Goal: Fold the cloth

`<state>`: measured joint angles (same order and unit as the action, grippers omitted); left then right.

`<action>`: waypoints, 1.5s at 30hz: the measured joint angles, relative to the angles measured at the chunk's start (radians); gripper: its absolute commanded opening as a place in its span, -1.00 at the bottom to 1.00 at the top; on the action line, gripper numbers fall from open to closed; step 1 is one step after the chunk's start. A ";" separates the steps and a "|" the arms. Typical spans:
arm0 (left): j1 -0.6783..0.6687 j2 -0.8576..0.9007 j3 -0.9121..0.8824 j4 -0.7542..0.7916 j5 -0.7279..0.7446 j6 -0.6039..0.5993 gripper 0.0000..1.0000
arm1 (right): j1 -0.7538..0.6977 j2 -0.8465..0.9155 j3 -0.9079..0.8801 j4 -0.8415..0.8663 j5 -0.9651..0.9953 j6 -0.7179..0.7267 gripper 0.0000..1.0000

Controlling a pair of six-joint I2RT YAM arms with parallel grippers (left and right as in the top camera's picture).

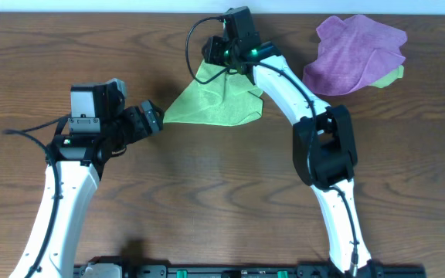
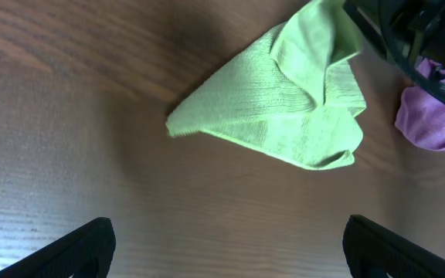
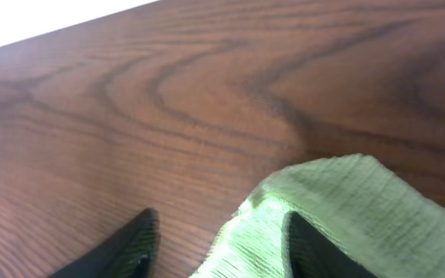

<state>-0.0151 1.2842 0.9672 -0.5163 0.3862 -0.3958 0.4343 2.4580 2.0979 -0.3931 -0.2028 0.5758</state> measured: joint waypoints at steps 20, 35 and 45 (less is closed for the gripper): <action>0.000 0.001 0.000 0.049 0.000 0.000 0.91 | -0.002 0.000 0.229 -0.474 0.248 -0.203 0.30; 0.000 0.001 0.000 0.049 0.000 0.000 0.91 | -0.002 0.079 0.212 -0.421 0.320 -0.225 0.07; 0.000 0.001 0.000 0.049 0.000 0.000 0.91 | -0.002 0.126 0.209 -0.425 0.330 -0.230 -0.36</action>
<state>-0.0151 1.2850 0.9672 -0.4671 0.3862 -0.3958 0.4324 2.5835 2.3070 -0.8185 0.1268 0.3462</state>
